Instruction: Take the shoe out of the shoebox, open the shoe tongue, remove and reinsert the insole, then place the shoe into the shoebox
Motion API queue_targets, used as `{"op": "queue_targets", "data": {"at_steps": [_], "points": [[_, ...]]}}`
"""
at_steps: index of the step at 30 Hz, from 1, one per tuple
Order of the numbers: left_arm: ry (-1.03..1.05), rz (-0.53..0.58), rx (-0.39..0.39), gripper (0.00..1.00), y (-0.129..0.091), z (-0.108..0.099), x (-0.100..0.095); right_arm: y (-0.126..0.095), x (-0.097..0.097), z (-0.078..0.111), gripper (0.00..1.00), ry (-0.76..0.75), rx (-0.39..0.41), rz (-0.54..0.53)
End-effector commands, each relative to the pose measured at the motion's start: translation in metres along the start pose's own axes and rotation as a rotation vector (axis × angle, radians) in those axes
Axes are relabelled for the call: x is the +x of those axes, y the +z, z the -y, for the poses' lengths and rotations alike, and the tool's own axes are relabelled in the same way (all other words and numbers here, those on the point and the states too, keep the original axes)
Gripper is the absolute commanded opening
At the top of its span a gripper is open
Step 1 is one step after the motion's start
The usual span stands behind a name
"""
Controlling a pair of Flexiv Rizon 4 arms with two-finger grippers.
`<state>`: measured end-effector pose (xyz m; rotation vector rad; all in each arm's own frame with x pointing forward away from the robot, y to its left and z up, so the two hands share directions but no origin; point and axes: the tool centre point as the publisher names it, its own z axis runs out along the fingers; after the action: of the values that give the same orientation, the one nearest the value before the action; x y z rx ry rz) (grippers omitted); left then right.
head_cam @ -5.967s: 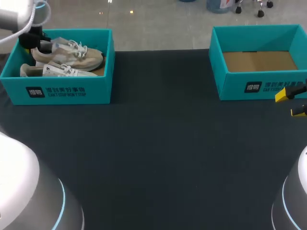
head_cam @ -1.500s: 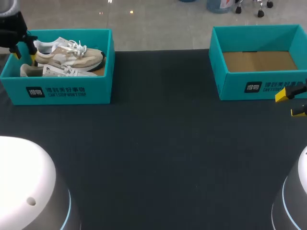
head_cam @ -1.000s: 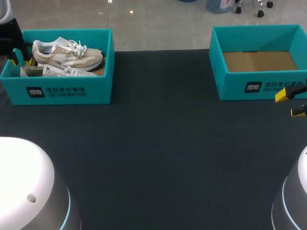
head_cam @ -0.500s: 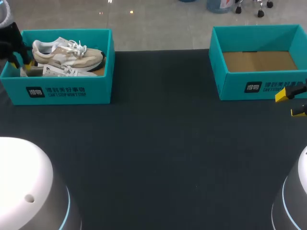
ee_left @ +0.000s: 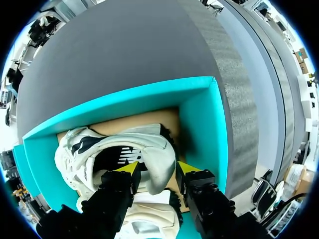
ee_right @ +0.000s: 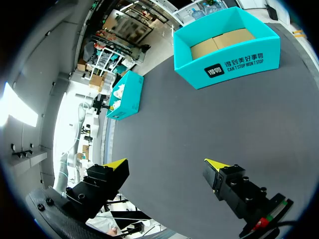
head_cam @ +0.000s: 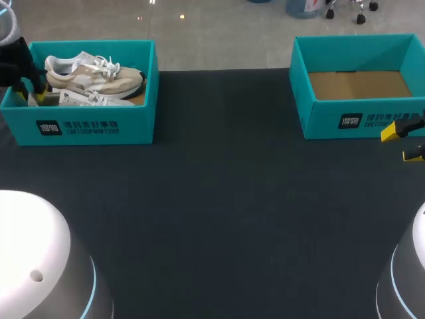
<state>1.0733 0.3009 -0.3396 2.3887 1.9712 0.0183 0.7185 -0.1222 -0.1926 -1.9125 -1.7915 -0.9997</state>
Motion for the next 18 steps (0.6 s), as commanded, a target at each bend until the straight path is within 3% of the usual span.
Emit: {"op": "queue_targets", "data": {"at_steps": [1,18], "points": [[-0.004,-0.006,-0.002,0.47,0.007,-0.001,0.001,0.001,0.0,0.0,1.0,0.001,0.0,0.003],[-0.023,-0.025,-0.003,0.48,0.034,-0.004,0.003,0.001,0.0,0.0,1.0,0.001,0.0,0.003]]}}
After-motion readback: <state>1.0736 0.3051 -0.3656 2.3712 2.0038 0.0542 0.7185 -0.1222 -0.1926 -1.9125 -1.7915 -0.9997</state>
